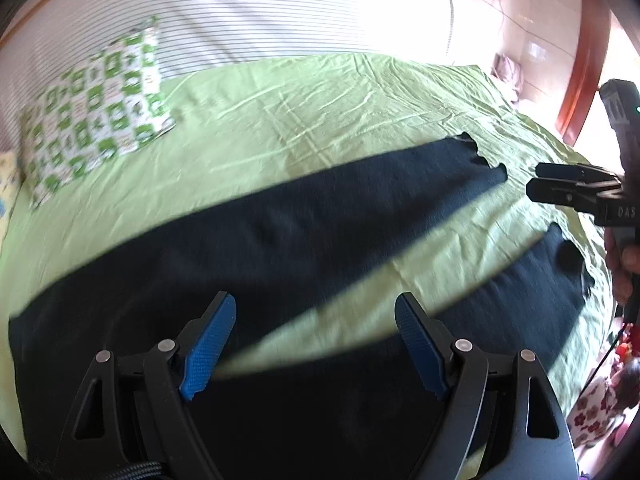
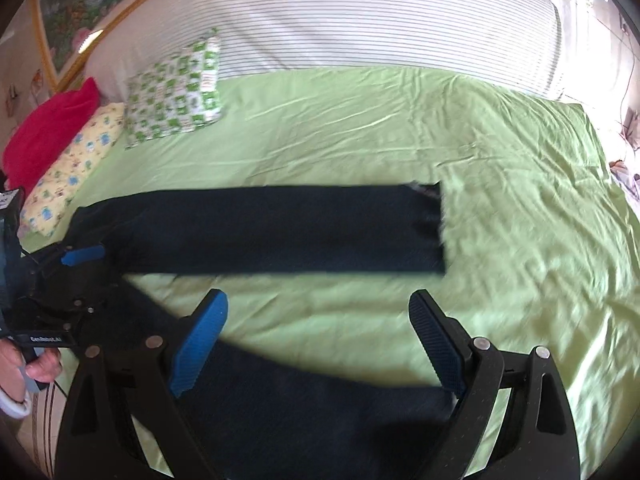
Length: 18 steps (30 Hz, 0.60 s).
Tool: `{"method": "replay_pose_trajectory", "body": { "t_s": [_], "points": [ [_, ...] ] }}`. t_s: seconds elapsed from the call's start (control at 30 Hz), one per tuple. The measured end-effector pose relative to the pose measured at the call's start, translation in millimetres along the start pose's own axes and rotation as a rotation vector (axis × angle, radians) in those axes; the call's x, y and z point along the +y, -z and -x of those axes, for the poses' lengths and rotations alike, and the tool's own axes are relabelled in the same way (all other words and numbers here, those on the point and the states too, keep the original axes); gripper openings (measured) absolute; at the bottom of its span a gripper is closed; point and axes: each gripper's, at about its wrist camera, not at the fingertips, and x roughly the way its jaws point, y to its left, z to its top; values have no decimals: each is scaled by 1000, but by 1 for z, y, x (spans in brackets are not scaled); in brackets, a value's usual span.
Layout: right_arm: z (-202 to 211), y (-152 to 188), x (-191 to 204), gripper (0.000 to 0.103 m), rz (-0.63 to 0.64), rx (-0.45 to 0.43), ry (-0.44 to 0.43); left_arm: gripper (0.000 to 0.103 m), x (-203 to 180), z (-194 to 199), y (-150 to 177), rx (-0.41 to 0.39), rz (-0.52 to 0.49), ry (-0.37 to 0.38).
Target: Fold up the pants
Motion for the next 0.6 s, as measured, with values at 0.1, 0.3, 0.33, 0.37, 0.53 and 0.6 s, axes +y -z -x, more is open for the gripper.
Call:
{"method": "replay_pose_trajectory", "body": {
  "t_s": [0.1, 0.3, 0.33, 0.37, 0.53, 0.6],
  "points": [
    [-14, -20, -25, 92, -36, 22, -15, 82, 5, -19, -26, 26, -35, 28],
    [-40, -47, -62, 92, -78, 55, -16, 82, 13, -65, -70, 91, -74, 96],
    [-45, -52, -68, 92, -84, 61, -14, 82, 15, -73, -76, 100, -74, 112],
    [-49, -55, -72, 92, -86, 64, -14, 82, 17, -82, -82, 113, -72, 125],
    [-72, -67, -89, 90, -95, 87, -29, 82, 20, -120, -104, 169, -117, 152],
    [-83, -71, -95, 84, -99, 105, -37, 82, 21, -138, -111, 203, -145, 185]
  ]
}}
